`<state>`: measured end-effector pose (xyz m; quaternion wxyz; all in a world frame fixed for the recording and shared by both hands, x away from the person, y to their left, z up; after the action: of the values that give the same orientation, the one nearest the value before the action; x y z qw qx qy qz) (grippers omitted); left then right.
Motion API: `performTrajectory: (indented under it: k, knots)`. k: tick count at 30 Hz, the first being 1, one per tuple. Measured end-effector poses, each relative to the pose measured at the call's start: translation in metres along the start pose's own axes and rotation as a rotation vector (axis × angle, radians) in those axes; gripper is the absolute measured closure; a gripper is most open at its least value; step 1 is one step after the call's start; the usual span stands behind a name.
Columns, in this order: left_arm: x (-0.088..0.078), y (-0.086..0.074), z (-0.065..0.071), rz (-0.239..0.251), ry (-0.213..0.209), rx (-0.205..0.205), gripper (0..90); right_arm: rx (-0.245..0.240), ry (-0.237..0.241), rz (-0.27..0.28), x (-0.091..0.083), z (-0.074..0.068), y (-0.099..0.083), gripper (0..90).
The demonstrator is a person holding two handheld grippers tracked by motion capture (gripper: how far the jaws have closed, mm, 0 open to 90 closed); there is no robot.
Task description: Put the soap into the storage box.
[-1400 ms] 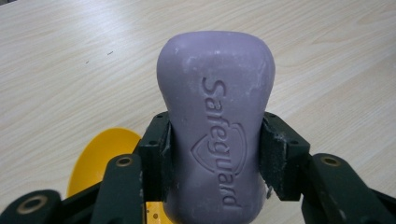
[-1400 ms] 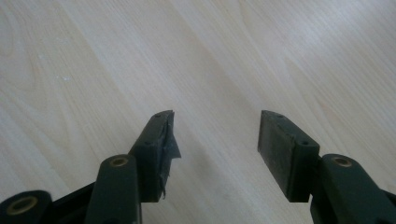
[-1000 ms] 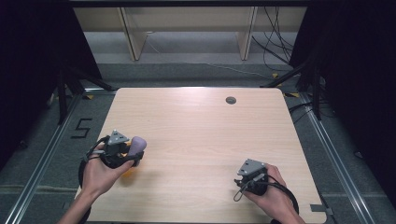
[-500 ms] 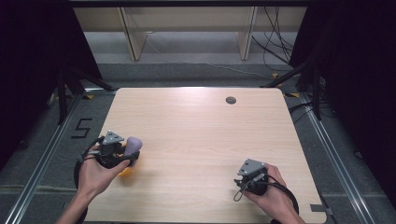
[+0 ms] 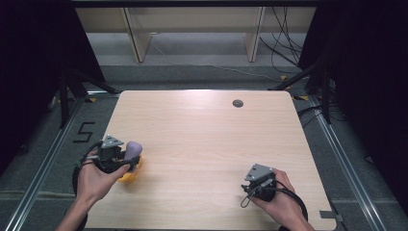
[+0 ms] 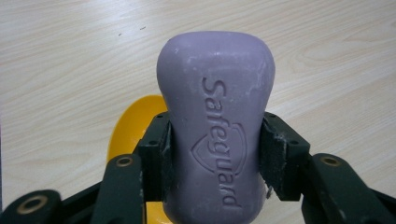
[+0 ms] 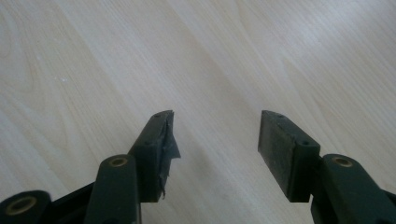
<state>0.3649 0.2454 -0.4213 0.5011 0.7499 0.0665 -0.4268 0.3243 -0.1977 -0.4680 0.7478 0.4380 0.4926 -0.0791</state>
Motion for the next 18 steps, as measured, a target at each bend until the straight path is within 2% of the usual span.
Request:
performTrajectory:
  k: [1,2,3,4,5,6,7,8,9,10,11,12,13,14,15,16,17,18]
  knots:
    - [0.000,0.000,0.001,0.004,0.009,-0.018,49.7,0.000,0.000,0.000,0.000,0.000,0.000,46.1]
    - [0.000,-0.001,0.000,0.005,0.010,-0.018,49.7,0.001,0.000,0.001,0.000,0.000,0.000,46.1]
    - [0.001,0.000,-0.004,0.010,0.001,0.028,49.7,0.001,0.000,0.001,0.000,0.000,0.000,46.1]
    - [0.000,0.000,-0.005,0.005,0.007,0.032,49.7,0.000,0.001,0.000,0.000,0.000,0.000,46.1]
    - [0.000,-0.001,-0.002,-0.010,0.016,-0.023,49.7,-0.001,0.001,0.000,0.000,0.000,0.000,46.1]
    - [0.000,-0.002,-0.003,-0.008,0.026,-0.038,49.7,0.000,0.002,-0.001,0.000,0.000,0.000,46.0]
    - [0.000,-0.001,-0.007,-0.005,0.011,-0.002,49.7,0.003,0.001,-0.001,0.000,0.000,0.000,46.0]
    - [0.000,-0.001,-0.008,-0.012,0.014,-0.001,49.7,0.000,0.004,-0.002,0.000,0.000,0.000,46.0]
    - [0.000,-0.001,-0.008,-0.012,0.014,-0.001,49.7,0.017,0.001,-0.003,0.000,-0.001,0.000,46.0]
    - [0.001,-0.002,-0.007,-0.020,0.026,-0.051,49.7,0.015,0.001,-0.003,0.000,-0.001,0.000,46.0]
    - [0.001,-0.002,-0.007,-0.020,0.026,-0.051,49.6,0.015,0.001,-0.003,0.000,-0.001,0.000,46.0]
    - [0.002,-0.002,-0.012,-0.024,0.025,-0.012,49.7,-0.005,0.003,0.000,0.000,0.000,0.000,46.0]
    - [0.002,-0.002,-0.012,-0.024,0.025,-0.012,49.7,-0.005,0.003,0.000,0.000,0.000,0.000,46.0]
    - [0.001,-0.002,-0.010,-0.044,0.024,-0.064,49.7,-0.003,0.005,-0.001,0.000,0.000,0.000,46.0]
    - [0.004,-0.002,-0.014,-0.029,0.028,-0.030,49.7,0.019,0.000,-0.002,0.000,-0.001,0.000,46.0]
    - [0.004,-0.002,-0.014,-0.029,0.028,-0.030,49.6,0.019,0.000,-0.002,0.000,-0.001,0.000,46.0]
    - [0.004,-0.003,-0.012,-0.057,0.034,-0.088,49.6,0.015,0.002,-0.002,0.000,-0.001,0.000,46.0]
    - [0.004,-0.003,-0.012,-0.057,0.034,-0.088,49.6,0.015,0.002,-0.002,0.000,-0.001,0.000,46.0]
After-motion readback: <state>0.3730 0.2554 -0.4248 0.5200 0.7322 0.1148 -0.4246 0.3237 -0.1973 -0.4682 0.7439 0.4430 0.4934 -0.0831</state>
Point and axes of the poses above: each handheld gripper's, and its own axes: x roughly forward along the jaws, y roughly out of its top, z roughly to its right, the point moved 1 cm from there along x, roughly forward along the jaws, and after that the axes turned 11 degrees about x, right-handed, at the moved point
